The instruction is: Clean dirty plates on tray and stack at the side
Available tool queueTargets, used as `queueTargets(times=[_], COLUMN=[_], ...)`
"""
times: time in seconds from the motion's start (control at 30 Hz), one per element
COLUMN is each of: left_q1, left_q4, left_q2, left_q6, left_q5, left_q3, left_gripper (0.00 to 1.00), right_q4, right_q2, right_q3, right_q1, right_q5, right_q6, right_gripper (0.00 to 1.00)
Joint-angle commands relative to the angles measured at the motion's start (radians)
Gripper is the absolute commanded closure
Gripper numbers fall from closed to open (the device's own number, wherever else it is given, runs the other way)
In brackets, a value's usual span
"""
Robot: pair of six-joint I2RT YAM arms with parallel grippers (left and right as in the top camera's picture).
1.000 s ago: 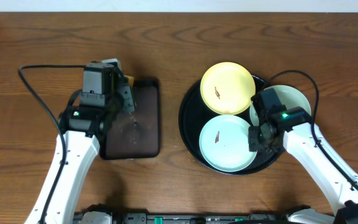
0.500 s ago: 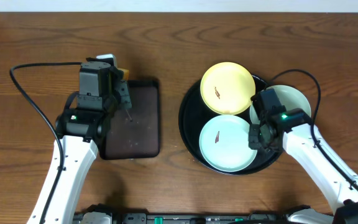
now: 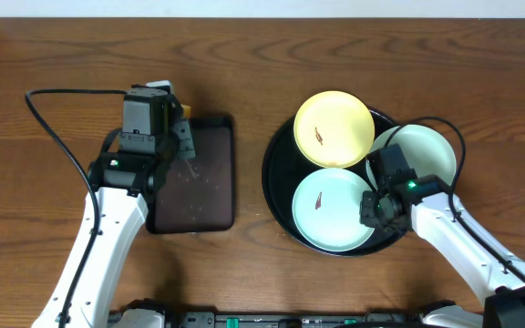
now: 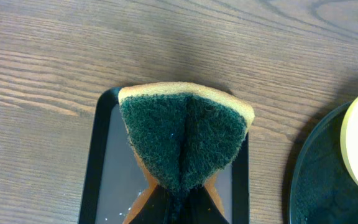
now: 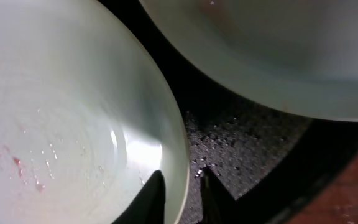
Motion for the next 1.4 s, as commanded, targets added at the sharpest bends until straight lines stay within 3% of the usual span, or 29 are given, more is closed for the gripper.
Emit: queueTargets(times=[0.0, 0.33, 0.43, 0.57, 0.97, 1.13, 1.37], left_q1=[-0.002, -0.001, -0.002, -0.001, -0.001, -0.002, -0.002], left_q4=[0.005, 0.003, 0.003, 0.006, 0.004, 0.002, -0.004], left_q2=[0.0, 0.0, 0.0, 0.0, 0.0, 0.0, 0.0], left_q6=[-0.005, -0.005, -0.005, -0.004, -0.004, -0.004, -0.005], left_q5=[-0.012, -0.012, -0.012, -0.013, -0.013, -0.013, -0.013], left_q3=[0.008, 0.008, 0.008, 0.008, 0.008, 0.008, 0.008], left_gripper=[0.92, 0.92, 0.92, 0.93, 0.92, 0.92, 0.92], right_q4=[0.027, 0.094, 0.111, 0.142, 0.157, 0.158, 0.166], right_q2=[-0.008, -0.008, -0.008, -0.008, -0.008, -0.008, -0.008], right_q3=[-0.035, -0.096, -0.101, -0.101, -0.101, -0.101, -0.101], right_q1=[0.009, 0.009, 0.008, 0.008, 0.009, 0.009, 0.009], right_q5=[-0.023, -0.019, -0.019, -0.014, 0.003, 0.004, 0.004], right_q6=[0.013, 0.013, 0.013, 0.013, 0.004, 0.002, 0.002], right_gripper=[0.83, 0.86, 0.95, 0.99, 0.99, 0.82, 0.84])
